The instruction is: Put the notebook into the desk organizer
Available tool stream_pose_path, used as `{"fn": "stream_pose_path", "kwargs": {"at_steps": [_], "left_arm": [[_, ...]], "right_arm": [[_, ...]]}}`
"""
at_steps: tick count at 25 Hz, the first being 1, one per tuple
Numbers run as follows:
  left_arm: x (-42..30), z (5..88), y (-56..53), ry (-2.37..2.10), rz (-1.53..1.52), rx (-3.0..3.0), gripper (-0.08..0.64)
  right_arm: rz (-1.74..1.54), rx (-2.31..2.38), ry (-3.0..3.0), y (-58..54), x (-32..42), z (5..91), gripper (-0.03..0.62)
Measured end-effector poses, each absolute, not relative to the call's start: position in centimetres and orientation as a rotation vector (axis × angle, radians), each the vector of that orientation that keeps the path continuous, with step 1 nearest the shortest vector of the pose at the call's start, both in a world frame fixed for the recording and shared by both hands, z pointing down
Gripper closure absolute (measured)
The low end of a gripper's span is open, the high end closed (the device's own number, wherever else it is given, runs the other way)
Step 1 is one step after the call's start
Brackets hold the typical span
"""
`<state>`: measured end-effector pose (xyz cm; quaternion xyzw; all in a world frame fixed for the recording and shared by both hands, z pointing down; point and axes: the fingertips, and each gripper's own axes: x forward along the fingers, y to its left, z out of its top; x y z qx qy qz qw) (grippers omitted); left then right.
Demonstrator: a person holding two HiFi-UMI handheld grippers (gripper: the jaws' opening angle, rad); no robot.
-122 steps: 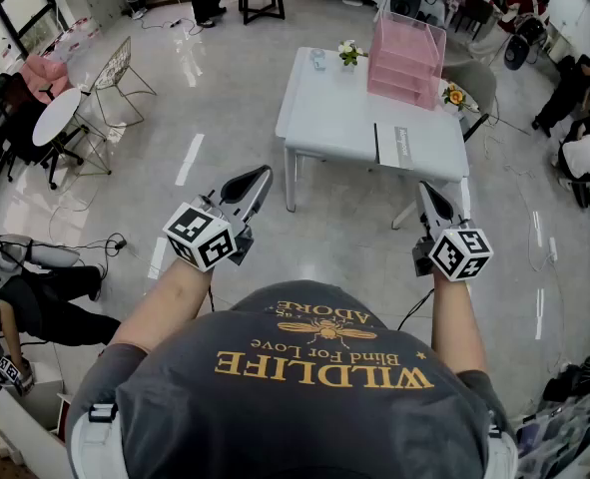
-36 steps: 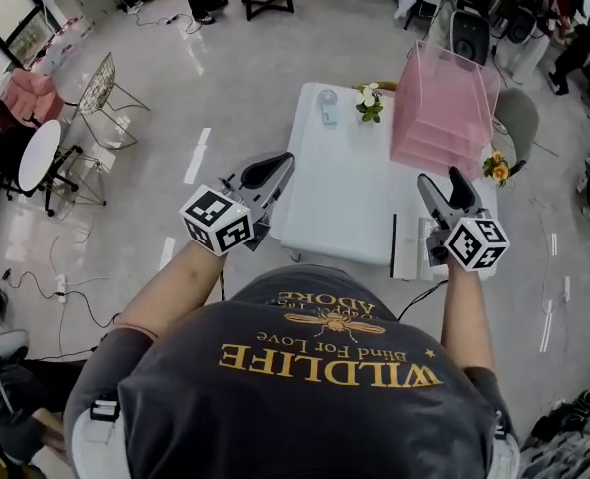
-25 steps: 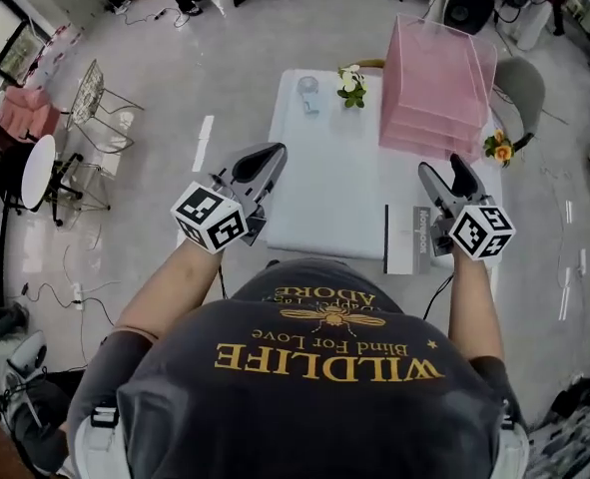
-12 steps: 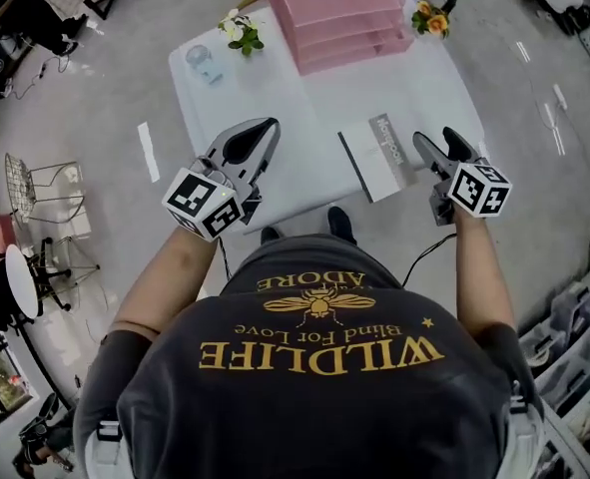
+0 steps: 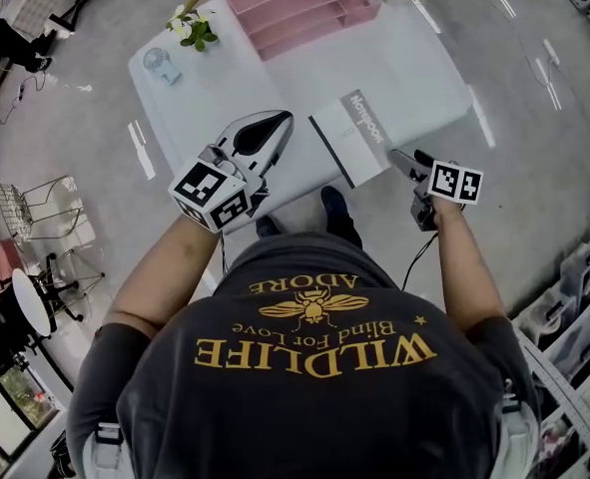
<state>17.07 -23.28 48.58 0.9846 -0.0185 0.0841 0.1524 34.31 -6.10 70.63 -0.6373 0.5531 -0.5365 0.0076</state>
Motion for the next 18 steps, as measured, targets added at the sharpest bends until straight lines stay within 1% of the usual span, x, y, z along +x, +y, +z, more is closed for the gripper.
{"fn": "stream_pose_path", "kwargs": {"at_steps": [5, 9, 11, 18], "left_arm": [[18.5, 49.7, -23.0, -0.033, 0.265, 2.819, 0.561], [19.1, 50.7, -22.9, -0.023, 0.285, 2.813, 0.561], [19.3, 51.0, -22.9, -0.020, 0.292, 2.810, 0.561], [19.9, 51.4, -22.9, 0.000, 0.302, 2.790, 0.561]], "right_arm": [[-1.765, -1.872, 1.787, -7.9, 32.5, 72.4, 0.222], [-1.823, -1.863, 1.806, -8.8, 31.8, 73.6, 0.251], [-1.852, -1.878, 1.787, -8.8, 32.1, 74.0, 0.277], [-1.995, -1.835, 1.708, -8.1, 31.5, 74.1, 0.424]]}}
